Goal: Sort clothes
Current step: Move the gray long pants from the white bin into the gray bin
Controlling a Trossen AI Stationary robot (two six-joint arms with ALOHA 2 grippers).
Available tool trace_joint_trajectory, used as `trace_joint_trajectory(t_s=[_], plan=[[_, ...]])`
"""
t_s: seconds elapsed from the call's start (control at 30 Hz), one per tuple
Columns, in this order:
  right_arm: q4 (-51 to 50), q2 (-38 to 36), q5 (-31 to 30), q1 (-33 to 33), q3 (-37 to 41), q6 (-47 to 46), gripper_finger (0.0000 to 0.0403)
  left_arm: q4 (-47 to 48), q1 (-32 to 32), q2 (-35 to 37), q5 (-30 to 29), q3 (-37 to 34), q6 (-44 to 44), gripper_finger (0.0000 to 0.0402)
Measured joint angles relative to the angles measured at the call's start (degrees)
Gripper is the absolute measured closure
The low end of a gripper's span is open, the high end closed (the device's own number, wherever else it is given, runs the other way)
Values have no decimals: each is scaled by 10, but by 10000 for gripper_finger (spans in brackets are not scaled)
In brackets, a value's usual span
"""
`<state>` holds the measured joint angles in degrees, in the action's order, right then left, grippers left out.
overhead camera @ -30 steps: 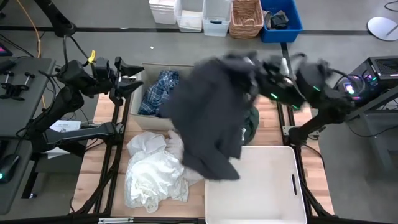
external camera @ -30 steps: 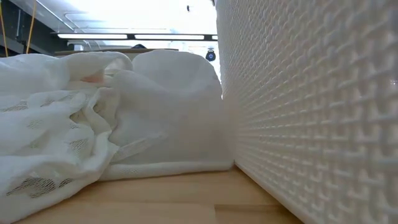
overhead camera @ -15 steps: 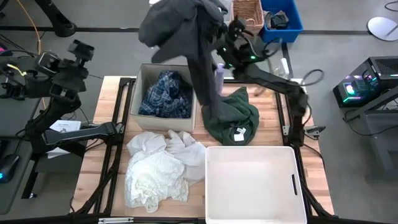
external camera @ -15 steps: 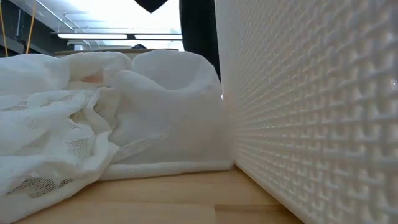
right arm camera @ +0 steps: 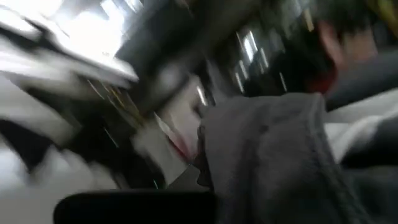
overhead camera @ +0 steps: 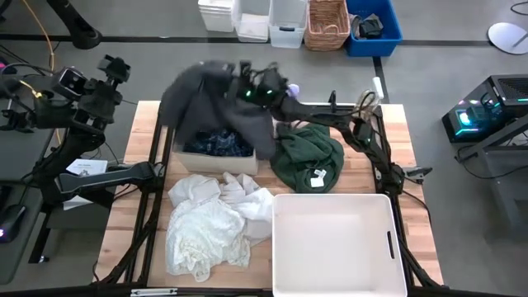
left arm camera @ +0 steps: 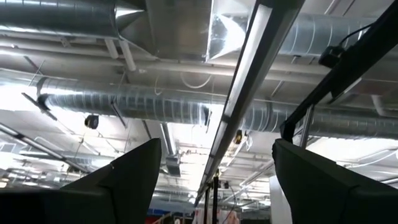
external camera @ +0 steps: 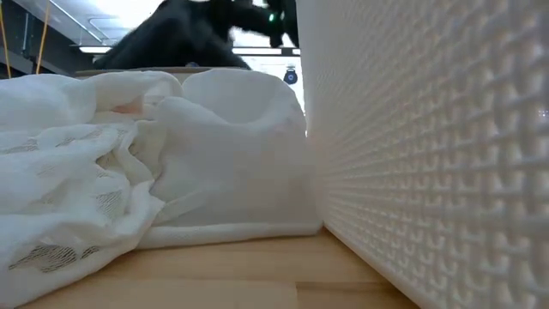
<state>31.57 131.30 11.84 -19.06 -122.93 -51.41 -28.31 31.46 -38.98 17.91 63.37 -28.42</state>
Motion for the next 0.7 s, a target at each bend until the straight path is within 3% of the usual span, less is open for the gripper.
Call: trace_joint_trajectory(t_s=[0.1, 0.2, 0.43, 0.53, 0.7], plan=[[-114, 2, 43, 17, 24, 13, 403, 8, 0, 0, 0, 0, -6, 106], [-282, -8, 43, 37, 29, 89, 403, 20, 0, 1, 3, 0, -15, 106], [-654, -46, -138, 70, 28, 273, 403, 53, 0, 3, 3, 0, -19, 106], [-738, -41, -146, 72, 27, 270, 403, 68, 0, 3, 3, 0, -7, 106], [-771, -7, -78, 64, 29, 204, 403, 81, 0, 1, 0, 0, 0, 106]])
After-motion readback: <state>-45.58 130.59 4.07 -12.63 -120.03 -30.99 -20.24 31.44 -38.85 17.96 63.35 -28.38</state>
